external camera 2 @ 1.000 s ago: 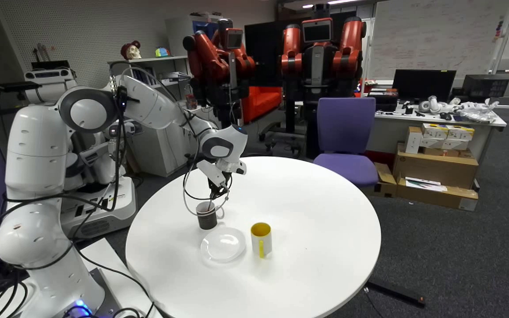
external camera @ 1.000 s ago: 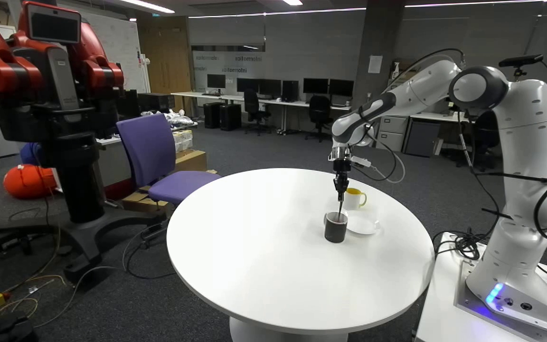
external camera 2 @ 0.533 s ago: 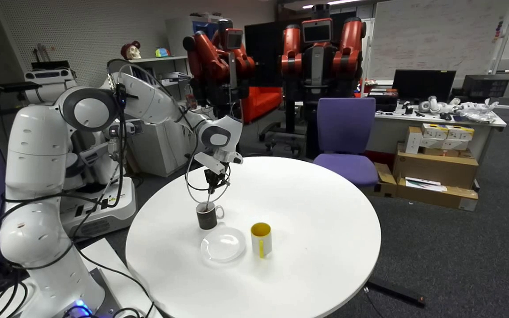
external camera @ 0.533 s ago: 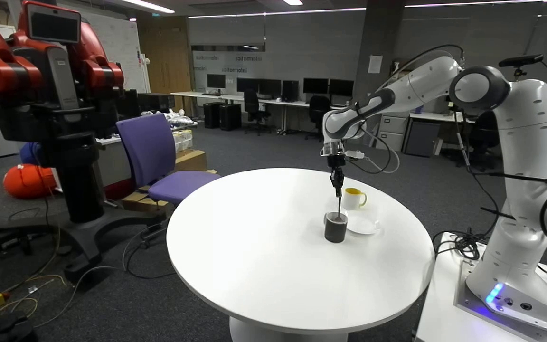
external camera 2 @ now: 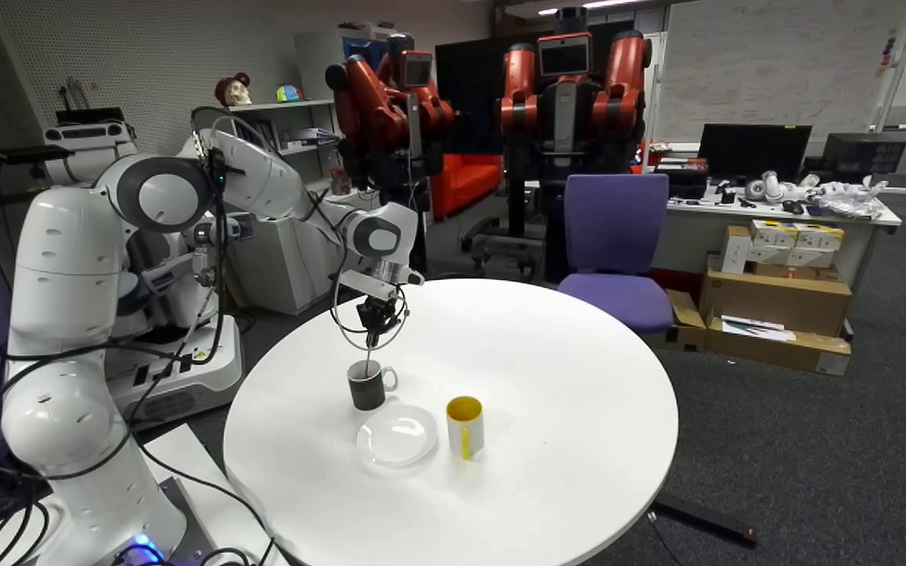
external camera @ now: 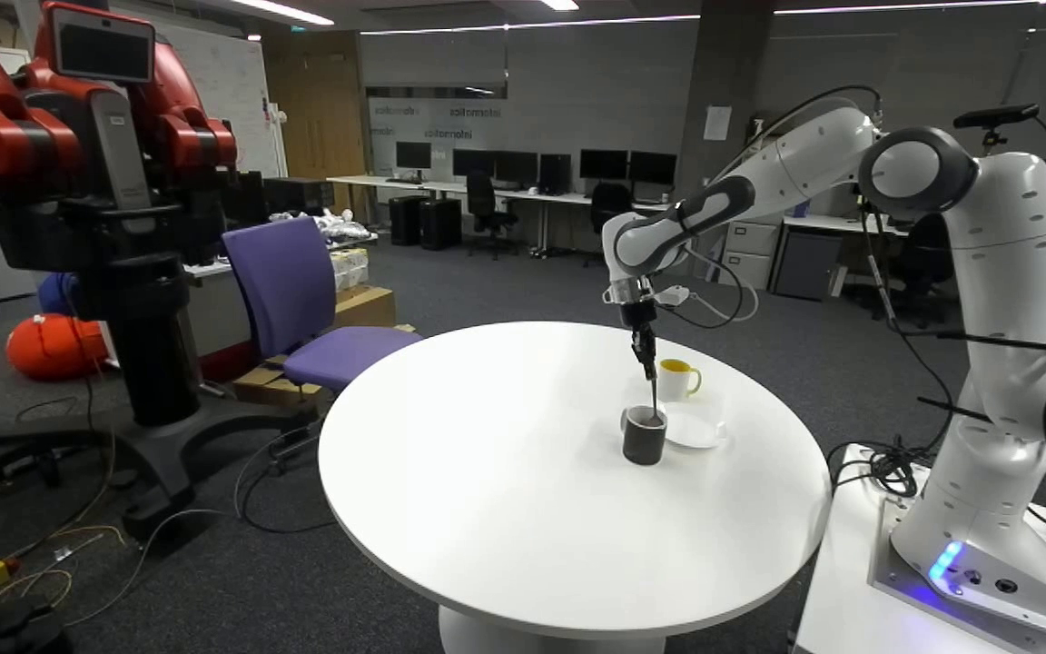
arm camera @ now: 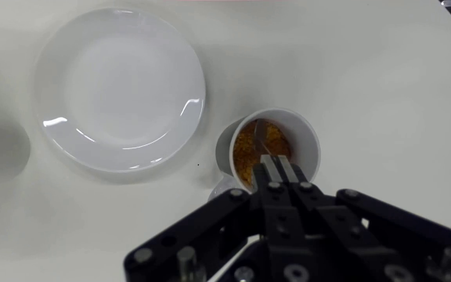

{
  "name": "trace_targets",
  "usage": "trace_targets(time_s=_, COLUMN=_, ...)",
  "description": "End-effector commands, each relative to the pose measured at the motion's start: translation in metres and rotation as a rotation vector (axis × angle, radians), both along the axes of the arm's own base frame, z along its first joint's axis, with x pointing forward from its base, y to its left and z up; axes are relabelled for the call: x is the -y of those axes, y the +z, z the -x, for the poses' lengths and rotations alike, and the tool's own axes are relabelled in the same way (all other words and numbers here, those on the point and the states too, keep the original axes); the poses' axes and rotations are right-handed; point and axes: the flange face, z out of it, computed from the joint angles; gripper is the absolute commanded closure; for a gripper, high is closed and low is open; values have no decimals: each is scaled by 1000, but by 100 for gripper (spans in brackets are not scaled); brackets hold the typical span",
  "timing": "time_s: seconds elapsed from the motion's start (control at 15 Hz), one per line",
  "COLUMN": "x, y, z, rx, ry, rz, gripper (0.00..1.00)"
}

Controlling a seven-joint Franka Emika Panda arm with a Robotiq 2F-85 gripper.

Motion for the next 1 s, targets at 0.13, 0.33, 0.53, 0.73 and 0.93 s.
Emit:
trace_targets(time_s=0.13, x=-15, y=13, z=2, rx=50, ry=28, rz=92, gripper=100)
trace_targets(time_s=0.33, x=-24, y=14, z=2, rx=83, ry=31, rz=103, gripper=100)
trace_targets(time_s=0.53, x=-32, y=14, z=2, rx=133, ry=17, rz=95, gripper=100)
trace_targets(time_s=0.73, x=-40, y=11, z=6, rx=166, ry=7, rz=94, gripper=100)
trace_targets(time_s=0.93, x=-43, y=10, z=12, rx=172, ry=-7, rz=91, gripper=100)
